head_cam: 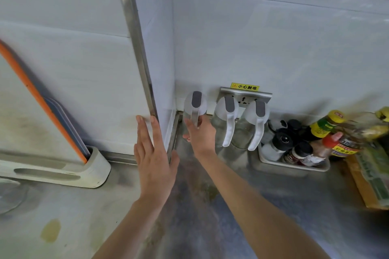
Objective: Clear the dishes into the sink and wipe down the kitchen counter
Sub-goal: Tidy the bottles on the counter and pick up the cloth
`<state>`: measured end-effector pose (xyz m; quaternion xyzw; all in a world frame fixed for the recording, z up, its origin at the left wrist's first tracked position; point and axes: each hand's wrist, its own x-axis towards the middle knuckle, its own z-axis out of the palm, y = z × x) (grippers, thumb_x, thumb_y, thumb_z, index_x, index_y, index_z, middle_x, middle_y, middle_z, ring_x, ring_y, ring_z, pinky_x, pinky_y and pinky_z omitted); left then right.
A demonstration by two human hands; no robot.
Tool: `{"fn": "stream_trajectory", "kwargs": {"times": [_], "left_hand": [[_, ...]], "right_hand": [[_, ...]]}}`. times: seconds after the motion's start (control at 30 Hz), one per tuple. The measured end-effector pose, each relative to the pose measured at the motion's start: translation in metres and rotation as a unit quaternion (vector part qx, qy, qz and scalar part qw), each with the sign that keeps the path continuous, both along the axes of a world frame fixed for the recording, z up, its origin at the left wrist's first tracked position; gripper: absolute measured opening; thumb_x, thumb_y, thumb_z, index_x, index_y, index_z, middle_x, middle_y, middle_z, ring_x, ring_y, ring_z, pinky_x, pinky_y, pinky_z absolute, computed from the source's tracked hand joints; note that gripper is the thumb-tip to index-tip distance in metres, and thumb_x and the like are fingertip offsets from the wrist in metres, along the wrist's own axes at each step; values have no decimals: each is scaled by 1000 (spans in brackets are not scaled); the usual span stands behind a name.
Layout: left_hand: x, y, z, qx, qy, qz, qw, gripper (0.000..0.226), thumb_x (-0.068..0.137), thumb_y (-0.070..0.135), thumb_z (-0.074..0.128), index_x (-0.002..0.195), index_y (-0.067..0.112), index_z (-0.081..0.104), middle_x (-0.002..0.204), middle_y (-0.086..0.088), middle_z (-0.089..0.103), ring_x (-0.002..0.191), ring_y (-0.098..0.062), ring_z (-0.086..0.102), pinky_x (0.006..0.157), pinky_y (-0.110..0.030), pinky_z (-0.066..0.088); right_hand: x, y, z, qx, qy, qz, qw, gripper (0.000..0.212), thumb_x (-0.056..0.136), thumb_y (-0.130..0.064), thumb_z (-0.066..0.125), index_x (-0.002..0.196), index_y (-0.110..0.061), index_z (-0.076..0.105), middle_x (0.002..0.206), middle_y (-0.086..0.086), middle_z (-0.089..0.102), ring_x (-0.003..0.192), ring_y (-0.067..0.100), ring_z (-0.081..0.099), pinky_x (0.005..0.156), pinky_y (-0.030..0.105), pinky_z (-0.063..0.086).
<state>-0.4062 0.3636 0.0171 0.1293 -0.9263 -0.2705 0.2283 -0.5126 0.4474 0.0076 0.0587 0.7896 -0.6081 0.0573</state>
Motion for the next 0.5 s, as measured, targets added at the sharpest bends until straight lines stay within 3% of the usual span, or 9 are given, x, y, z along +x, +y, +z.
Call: {"fn": "stream_trajectory", "kwargs": {"times": [0.17,0.27,0.37,0.43,0.5], "left_hand": [[4,0,6,6,2,-5,1000,103,80,12,67,146,25,-11,152,-4,-17,141,-25,2,110,-41,16],[11,2,19,48,-8,-10,999,94,79,6,66,148,18,3,154,-3,-10,137,-21,12,109,-37,15],[26,9,31,102,-6,-12,995,70,80,6,64,142,13,29,154,-8,15,139,-19,17,111,-34,18],[37,17,30,127,-15,-51,990,47,83,7,61,127,11,48,137,-8,41,125,-17,38,103,-32,33],[46,30,21,174,-80,-122,974,32,84,9,60,116,12,55,114,-1,55,108,-16,52,92,-31,42]], "right_hand": [[23,19,3,60,1,9,998,30,89,-18,57,116,-16,44,101,-8,55,92,23,63,80,41,55],[51,43,15,78,-4,28,997,32,90,-22,56,120,-16,46,104,-10,53,98,16,59,85,30,50],[84,76,24,78,-14,34,996,28,90,-27,58,115,-16,50,108,-4,58,98,14,58,87,29,49],[106,99,24,85,-26,13,996,28,89,-26,60,114,-17,52,108,-2,61,94,14,60,84,28,50],[130,125,22,96,-41,-19,994,25,87,-23,61,111,-18,56,100,-5,63,92,12,61,82,28,48]]}}
